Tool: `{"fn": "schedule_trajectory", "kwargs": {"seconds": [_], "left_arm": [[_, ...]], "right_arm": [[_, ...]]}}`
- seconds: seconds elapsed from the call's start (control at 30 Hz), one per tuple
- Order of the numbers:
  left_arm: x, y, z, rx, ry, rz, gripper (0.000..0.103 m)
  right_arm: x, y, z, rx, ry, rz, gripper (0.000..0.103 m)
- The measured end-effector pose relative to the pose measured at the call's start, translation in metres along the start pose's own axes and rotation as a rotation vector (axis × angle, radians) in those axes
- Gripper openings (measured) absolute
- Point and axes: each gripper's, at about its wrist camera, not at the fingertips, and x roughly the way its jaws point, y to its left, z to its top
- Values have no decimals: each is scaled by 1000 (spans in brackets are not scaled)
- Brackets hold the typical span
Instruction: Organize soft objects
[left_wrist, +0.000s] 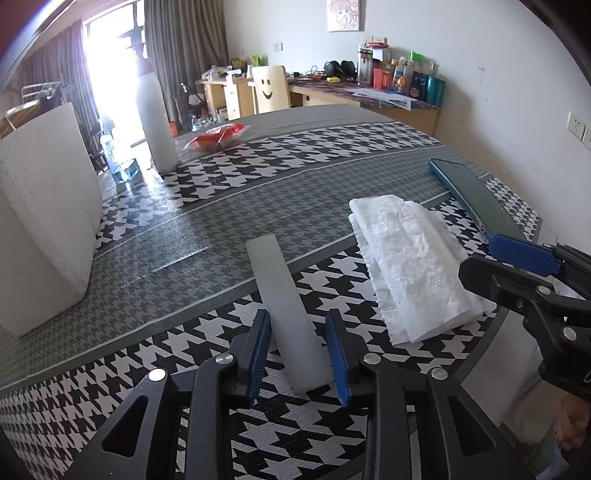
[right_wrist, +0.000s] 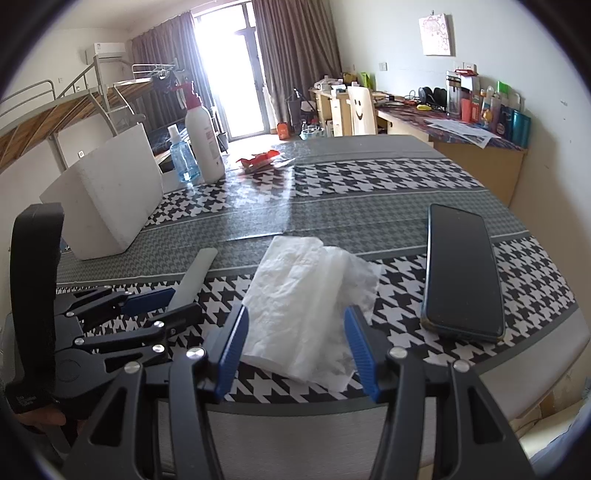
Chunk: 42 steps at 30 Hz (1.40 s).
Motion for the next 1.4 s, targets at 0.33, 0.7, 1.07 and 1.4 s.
{"fn": "schedule_trajectory", "kwargs": {"seconds": [0.33,0.7,1.07,1.4], "left_arm": [[1,-1,0,3,-13,28,20],[-25,8,-4,-6,-92,27,18],[-38,24,-8,-33,-121,25,18],[-48,34,-12,-51,-141,29,18]], "right_arm": [[2,1,-1,3,-2,-21,59],[7,8,5,-9,-14,-77,69],[30,16,6,-29,49,-136,75],[41,20,-1,-49,117,-164,67]]}}
